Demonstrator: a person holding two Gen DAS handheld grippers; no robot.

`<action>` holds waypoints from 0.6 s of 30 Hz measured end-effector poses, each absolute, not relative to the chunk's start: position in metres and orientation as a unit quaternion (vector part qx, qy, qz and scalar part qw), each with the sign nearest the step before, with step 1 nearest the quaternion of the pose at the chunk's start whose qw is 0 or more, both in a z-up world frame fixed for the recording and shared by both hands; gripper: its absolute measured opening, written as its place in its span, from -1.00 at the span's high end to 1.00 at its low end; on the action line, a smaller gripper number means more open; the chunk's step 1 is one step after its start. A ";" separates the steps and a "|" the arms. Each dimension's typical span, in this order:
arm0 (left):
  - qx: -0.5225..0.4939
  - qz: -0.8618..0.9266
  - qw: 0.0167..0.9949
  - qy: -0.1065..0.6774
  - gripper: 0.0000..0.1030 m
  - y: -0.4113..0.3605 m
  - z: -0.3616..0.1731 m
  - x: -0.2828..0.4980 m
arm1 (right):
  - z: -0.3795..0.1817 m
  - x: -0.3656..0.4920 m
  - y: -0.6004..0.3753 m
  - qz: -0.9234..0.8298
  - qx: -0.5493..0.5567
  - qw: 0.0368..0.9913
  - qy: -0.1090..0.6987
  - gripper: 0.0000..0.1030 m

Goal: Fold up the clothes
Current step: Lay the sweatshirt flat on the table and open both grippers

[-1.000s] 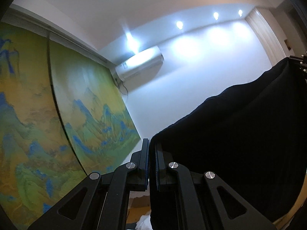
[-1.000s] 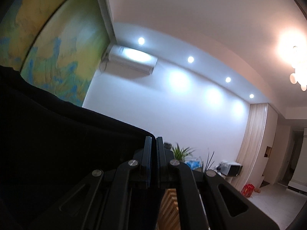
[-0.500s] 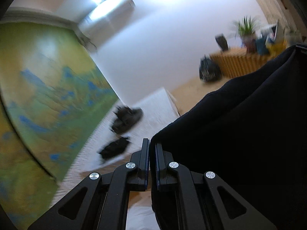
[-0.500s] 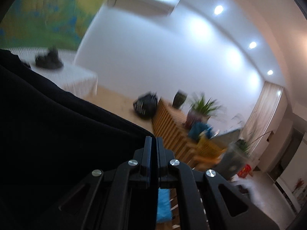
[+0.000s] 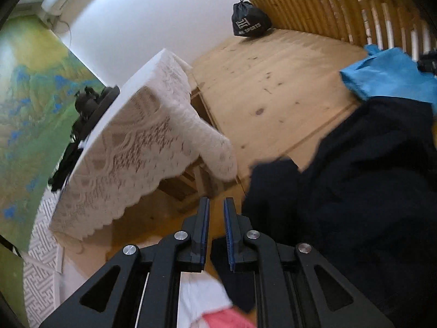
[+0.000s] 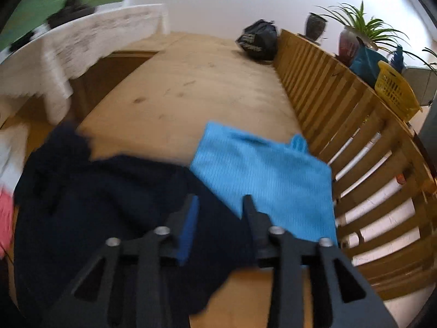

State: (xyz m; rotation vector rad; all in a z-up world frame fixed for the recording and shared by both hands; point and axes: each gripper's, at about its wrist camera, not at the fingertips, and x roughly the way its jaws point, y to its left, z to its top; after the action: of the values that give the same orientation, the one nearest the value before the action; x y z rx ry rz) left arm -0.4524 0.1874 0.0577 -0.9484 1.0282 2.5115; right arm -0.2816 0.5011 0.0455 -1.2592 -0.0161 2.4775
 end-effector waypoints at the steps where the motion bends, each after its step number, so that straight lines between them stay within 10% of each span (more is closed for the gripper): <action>1: -0.328 0.866 0.135 0.352 0.75 0.179 0.065 -0.444 | 0.041 -0.266 0.494 0.877 -0.451 0.163 -0.005 0.27; 18: -0.502 0.740 0.301 0.330 0.50 0.134 -0.129 -0.264 | -0.087 -0.154 0.432 0.851 -0.518 0.086 0.012 0.27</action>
State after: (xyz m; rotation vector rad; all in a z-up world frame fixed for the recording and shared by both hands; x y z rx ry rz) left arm -0.2639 0.1345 -0.1285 -1.3323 0.8764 1.9637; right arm -0.1537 0.4320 -0.0868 -1.5445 0.0357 2.5361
